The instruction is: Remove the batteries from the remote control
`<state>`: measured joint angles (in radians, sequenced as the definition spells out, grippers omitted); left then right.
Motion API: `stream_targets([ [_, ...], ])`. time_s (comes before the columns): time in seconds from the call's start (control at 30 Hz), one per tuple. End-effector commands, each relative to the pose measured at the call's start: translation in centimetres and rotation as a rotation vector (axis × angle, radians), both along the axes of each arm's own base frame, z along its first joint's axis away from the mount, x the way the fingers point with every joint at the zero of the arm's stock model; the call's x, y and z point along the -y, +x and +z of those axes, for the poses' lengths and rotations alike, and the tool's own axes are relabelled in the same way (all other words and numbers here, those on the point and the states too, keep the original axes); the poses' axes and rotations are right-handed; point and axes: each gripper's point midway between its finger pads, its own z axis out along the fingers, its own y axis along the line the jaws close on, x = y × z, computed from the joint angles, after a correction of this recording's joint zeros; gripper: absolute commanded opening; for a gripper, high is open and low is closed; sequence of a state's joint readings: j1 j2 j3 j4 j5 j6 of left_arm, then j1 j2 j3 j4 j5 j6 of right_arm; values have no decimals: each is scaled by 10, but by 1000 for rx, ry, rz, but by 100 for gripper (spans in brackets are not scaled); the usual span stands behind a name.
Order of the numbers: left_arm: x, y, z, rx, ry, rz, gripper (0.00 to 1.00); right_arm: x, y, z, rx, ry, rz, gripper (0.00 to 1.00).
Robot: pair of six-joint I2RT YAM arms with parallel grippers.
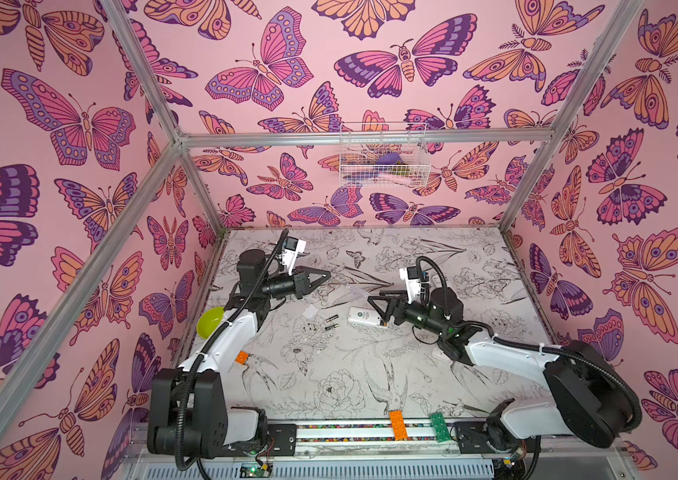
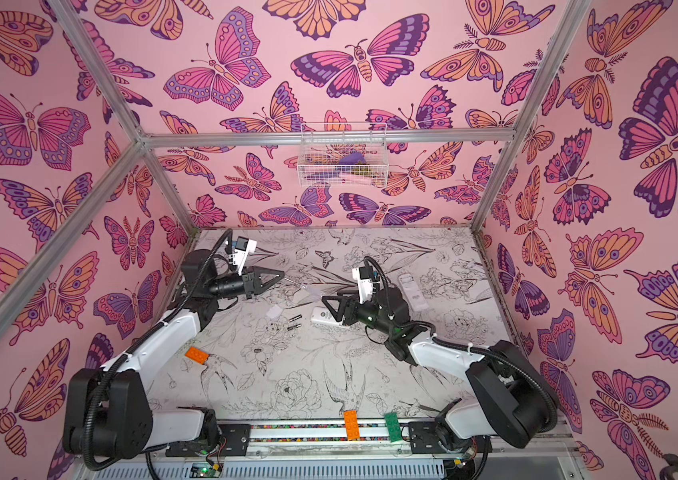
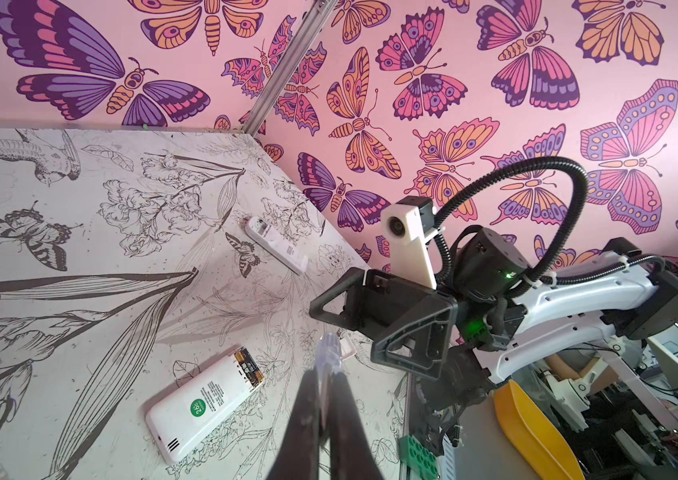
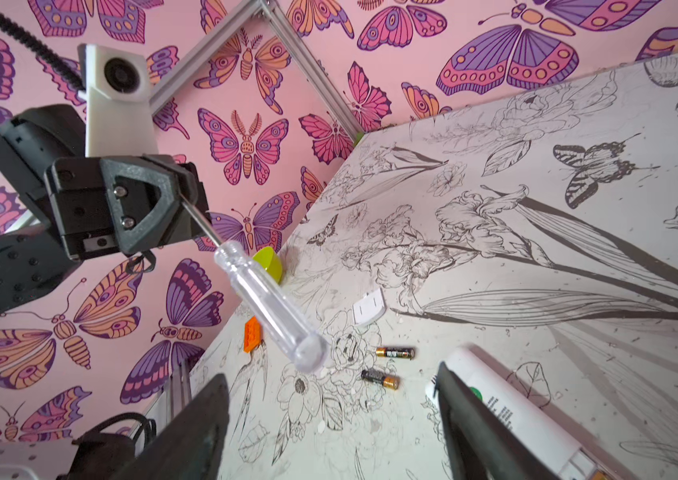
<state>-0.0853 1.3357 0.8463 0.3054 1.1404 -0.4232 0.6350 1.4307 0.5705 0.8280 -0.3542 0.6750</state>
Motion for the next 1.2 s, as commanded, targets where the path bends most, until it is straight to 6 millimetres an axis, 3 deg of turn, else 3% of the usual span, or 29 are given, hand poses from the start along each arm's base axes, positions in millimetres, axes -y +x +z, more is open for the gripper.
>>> stream_targets([
  [0.0, 0, -4, 14, 13, -33, -2, 0, -1, 9, 27, 10, 178, -43, 77],
  [0.23, 0, -2, 16, -9, -54, 12, 0, -10, 21, 24, -53, 321, -25, 76],
  [0.5, 11, -6, 17, -24, -69, -21, 0, -30, 25, 47, -37, 438, 79, 71],
  [0.63, 20, -7, 13, -34, -68, -36, 0, -48, 20, 59, -2, 432, 181, 68],
  [0.9, 17, 3, 9, -83, -78, 23, 0, -67, 9, 71, 26, 429, 300, 64],
  [1.17, 7, 16, 12, -109, -105, 79, 0, -63, 3, 72, 26, 426, 305, 63],
])
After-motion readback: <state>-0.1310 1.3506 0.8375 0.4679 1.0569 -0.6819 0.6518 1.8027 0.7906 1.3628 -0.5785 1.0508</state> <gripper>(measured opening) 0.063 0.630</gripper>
